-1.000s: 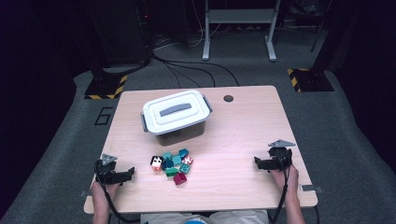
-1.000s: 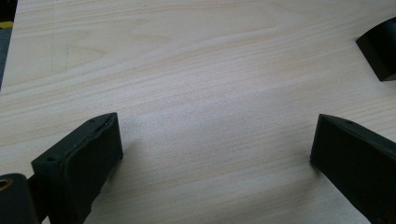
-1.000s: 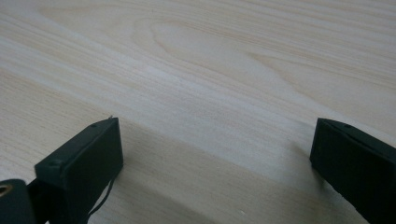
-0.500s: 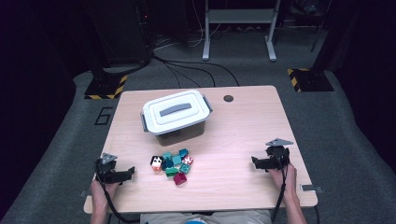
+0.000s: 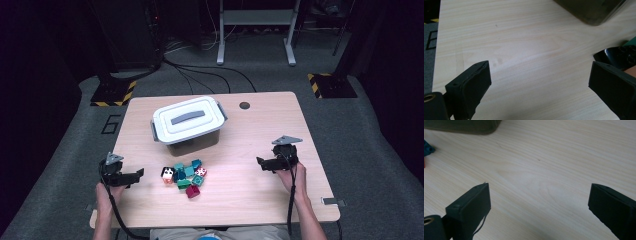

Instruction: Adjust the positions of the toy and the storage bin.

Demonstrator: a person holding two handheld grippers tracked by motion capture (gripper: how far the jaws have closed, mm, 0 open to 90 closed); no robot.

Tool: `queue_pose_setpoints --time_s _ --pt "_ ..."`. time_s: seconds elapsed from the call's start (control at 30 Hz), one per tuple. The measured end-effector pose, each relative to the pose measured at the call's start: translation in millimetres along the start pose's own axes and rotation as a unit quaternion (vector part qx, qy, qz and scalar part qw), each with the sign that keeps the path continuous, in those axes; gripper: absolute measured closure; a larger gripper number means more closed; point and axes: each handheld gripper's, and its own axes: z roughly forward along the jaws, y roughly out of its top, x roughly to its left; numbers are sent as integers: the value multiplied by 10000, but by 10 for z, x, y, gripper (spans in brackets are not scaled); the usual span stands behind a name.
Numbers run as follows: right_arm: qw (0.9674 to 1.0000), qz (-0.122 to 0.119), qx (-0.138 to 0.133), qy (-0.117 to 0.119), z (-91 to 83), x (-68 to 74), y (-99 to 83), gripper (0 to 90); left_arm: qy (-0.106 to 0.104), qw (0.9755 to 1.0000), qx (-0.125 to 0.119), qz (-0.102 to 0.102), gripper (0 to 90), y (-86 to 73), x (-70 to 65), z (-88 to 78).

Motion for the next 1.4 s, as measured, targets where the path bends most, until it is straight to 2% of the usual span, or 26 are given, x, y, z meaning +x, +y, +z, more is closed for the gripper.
queue_pose_setpoints --time_s 0.2,0.3,0.57,0.77,0.87,1.03,1.2,1.4 --pt "9999 -126 -41 51 18 74 141 42 -59 9999 -78 43 44 138 -26 10" --pt "9996 -241 -130 120 31 147 265 44 -95 9999 -23 111 44 223 -47 10" --pt "9987 -393 -229 250 32 272 505 50 -199 9994 -175 202 51 482 -88 -17" --pt "9976 -531 -298 318 62 345 679 58 -277 9991 -228 244 55 606 -102 -27" --pt "9974 -486 -324 425 95 362 771 63 -419 9988 -178 195 55 686 -119 1" --pt "9972 -467 -322 487 141 381 887 66 -453 9985 -191 246 55 753 -140 9" --pt "9966 -494 -365 555 184 404 1012 76 -470 9981 -308 238 59 844 -147 -7" --pt "9962 -476 -401 617 243 445 1155 94 -539 9978 -318 200 60 947 -139 -15"
